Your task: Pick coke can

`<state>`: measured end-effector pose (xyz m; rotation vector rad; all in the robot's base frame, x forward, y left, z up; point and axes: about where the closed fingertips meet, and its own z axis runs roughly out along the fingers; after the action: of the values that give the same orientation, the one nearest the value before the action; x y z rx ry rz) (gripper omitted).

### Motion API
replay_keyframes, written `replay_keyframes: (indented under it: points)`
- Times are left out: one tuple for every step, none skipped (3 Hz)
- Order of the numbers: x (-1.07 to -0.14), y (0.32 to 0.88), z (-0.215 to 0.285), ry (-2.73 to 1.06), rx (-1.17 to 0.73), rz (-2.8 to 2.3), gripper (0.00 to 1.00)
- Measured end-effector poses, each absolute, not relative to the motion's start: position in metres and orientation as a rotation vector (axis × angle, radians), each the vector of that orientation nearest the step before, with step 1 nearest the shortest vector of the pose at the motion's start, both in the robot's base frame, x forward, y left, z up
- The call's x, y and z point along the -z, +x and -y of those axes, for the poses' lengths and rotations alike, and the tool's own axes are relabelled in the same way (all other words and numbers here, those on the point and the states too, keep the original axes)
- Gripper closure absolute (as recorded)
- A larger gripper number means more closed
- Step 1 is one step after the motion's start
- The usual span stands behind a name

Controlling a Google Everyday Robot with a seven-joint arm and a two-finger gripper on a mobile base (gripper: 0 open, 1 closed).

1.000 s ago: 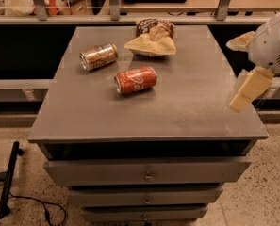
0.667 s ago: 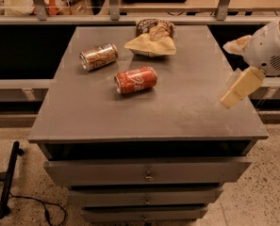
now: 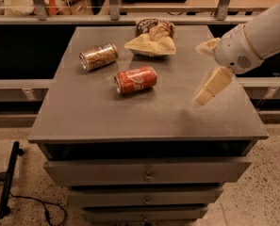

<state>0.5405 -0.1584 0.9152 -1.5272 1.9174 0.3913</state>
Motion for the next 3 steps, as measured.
replay_keyframes:
  points:
    - [-0.903,0.56,0.141,-1.633,-0.401,-1.868,0.0]
    - [-0.895,0.581,0.13,-1.728,-0.38,-1.83,0.0]
    - [-0.892,0.602,0.114,-1.827,-0.347,-1.754,0.0]
